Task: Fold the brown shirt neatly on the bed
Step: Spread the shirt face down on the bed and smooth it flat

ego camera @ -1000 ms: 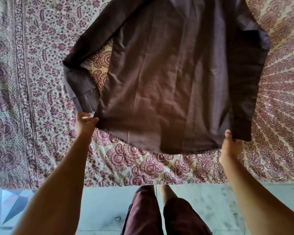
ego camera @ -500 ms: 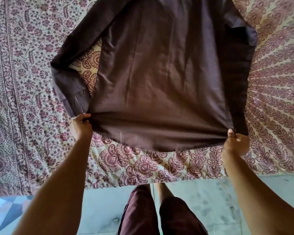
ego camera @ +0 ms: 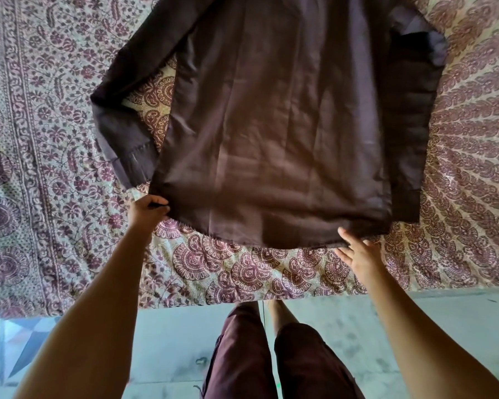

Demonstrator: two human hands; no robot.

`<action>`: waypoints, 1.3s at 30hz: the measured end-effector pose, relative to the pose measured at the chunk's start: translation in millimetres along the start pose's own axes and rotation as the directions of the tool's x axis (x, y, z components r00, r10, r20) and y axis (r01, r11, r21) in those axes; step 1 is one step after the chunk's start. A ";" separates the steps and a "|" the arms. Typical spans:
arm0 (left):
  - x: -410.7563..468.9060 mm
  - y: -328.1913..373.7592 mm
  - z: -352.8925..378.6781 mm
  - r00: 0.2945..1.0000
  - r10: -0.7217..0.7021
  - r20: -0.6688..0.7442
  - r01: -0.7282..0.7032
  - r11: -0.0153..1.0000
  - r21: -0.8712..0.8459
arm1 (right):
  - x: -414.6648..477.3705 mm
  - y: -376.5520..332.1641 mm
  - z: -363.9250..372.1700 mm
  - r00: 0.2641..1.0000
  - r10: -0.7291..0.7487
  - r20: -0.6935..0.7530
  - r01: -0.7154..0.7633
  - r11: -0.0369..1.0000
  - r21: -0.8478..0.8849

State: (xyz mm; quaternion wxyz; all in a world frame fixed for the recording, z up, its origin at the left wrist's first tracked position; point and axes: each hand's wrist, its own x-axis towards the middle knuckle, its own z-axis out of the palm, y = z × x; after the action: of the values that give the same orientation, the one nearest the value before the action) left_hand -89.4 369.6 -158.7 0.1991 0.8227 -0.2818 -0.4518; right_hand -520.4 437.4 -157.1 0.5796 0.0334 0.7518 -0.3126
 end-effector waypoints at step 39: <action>-48.3 72.0 74.2 0.442 0.858 0.263 -0.794 0.237 0.560 | -22.1 -36.6 111.0 0.462 -0.752 0.469 0.808 0.140 -0.572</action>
State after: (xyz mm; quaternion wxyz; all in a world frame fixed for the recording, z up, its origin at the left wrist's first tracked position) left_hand -194.2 340.4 -124.3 0.1417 0.5843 -0.7903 -0.1177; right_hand -433.9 358.5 -136.3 0.3147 -0.6082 0.6903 -0.2336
